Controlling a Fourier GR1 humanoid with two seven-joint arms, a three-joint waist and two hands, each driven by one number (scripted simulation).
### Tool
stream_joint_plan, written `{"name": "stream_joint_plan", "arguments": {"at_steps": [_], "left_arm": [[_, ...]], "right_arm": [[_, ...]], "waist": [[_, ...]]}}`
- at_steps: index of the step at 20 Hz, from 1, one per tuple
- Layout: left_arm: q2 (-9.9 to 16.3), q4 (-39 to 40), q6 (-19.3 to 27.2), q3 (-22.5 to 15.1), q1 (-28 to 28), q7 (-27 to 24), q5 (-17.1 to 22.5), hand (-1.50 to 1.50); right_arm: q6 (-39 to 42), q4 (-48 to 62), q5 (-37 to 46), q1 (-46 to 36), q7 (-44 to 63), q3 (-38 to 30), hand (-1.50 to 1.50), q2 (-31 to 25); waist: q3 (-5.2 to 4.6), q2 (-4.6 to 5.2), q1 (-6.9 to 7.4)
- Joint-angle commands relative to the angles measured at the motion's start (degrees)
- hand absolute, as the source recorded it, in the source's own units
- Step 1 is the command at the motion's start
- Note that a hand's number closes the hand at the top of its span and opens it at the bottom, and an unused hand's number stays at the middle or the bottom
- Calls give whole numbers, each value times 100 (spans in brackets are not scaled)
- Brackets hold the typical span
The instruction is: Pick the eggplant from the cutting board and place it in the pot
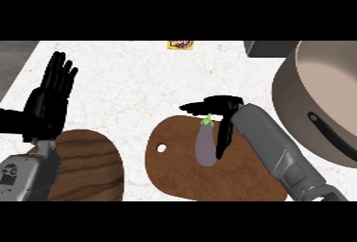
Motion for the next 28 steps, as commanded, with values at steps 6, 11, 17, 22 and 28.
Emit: {"name": "stream_joint_plan", "arguments": {"at_steps": [6, 11, 17, 22, 28], "left_arm": [[-252, -300, 167, -147, 258, 14, -282, 0], [-270, 254, 9, 37, -85, -104, -276, 0], [-240, 94, -191, 243, 31, -81, -253, 0], [-32, 7, -389, 377, 138, -26, -150, 0], [-59, 34, -190, 425, 156, 178, -176, 0]], "right_arm": [[-39, -736, 157, 451, -548, 54, 150, 440], [-379, -949, 451, 729, -926, 133, 150, 474], [-739, -1373, 584, 852, -242, -91, 150, 644], [-850, -1549, 564, 362, 202, -596, 150, 128], [-3336, -2407, 1777, 357, 1251, -147, 150, 382]], "waist": [[14, 0, -23], [13, 18, -42], [12, 9, -35], [11, -1, -42], [-5, -203, -240]]}}
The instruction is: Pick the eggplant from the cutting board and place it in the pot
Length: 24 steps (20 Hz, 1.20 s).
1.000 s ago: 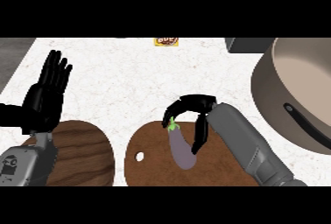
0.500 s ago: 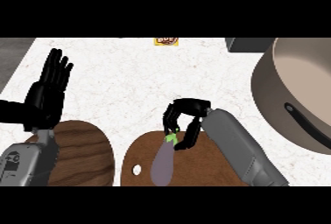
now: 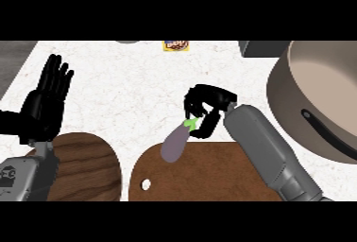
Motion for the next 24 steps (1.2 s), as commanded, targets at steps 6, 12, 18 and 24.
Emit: {"name": "stream_joint_plan", "arguments": {"at_steps": [6, 12, 18, 24], "left_arm": [[55, 185, 57, 169, 352, -46, -15, 0], [65, -20, 208, 238, 257, 1, -54, 0], [152, -127, -106, 268, 476, -196, 75, 0], [15, -192, -49, 163, 360, -73, 45, 0]], "right_arm": [[-3037, -1397, 2079, -251, 2278, 653, 150, 205], [-3960, -2700, 3216, 34, 3996, 671, 150, -27], [-3739, -4608, 4066, 811, 5220, 512, 150, -748], [-2880, -6609, 3831, 2288, 5361, -126, 150, -1921]], "waist": [[-28, -261, -447], [2, -183, -509], [4, -64, -295], [7, 25, -142]]}}
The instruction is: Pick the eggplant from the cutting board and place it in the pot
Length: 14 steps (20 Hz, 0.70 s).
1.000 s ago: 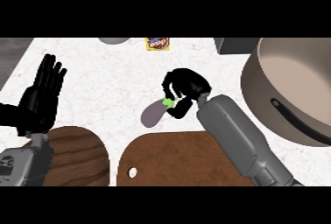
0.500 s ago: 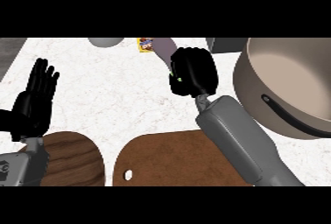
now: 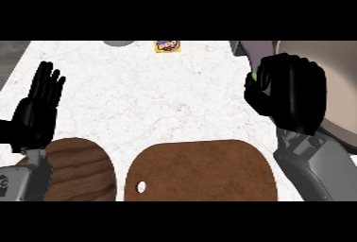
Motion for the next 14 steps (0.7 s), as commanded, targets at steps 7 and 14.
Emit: {"name": "stream_joint_plan", "arguments": {"at_steps": [7, 14], "left_arm": [[28, 10, -68, 56, -416, 210, 19, 0], [-116, 246, -247, 13, -431, 0, -19, 0]], "right_arm": [[261, -1014, -1290, 1960, -1084, -2042, 150, -1529], [-236, 242, -2285, 2205, -2847, -3238, 150, -1649]], "waist": [[5, 106, 258], [3, 122, 320]]}}
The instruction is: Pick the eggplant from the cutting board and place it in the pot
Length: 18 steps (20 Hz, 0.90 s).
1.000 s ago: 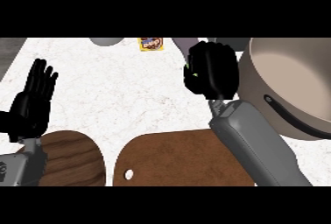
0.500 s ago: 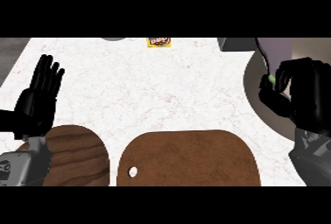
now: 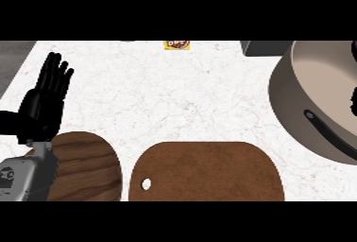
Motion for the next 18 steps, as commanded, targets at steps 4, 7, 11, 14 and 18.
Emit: {"name": "stream_joint_plan", "arguments": {"at_steps": [4, 7, 11, 14, 18], "left_arm": [[-197, 198, 120, -102, -215, -30, -197, 0], [-264, -410, 244, -289, -55, 375, -309, 0], [-114, 327, -193, 81, -141, -251, -71, 0], [23, -191, -250, 74, -181, 342, 92, 0], [-65, -83, -175, 25, -78, 54, -46, 0]], "right_arm": [[-555, 2017, -656, -58, -2040, -825, 150, -252], [-411, 2945, -556, -874, -2133, -848, 150, -436], [-1138, 4294, -275, -1304, -2844, -780, 150, -164], [-750, 4651, -188, -1189, -2818, -740, 150, -409], [158, 4847, -1076, -1293, -2566, -1050, -150, -155]], "waist": [[1, 22, 63], [1, 17, 135], [0, 34, 133], [4, 33, 182], [9, 38, 216]]}}
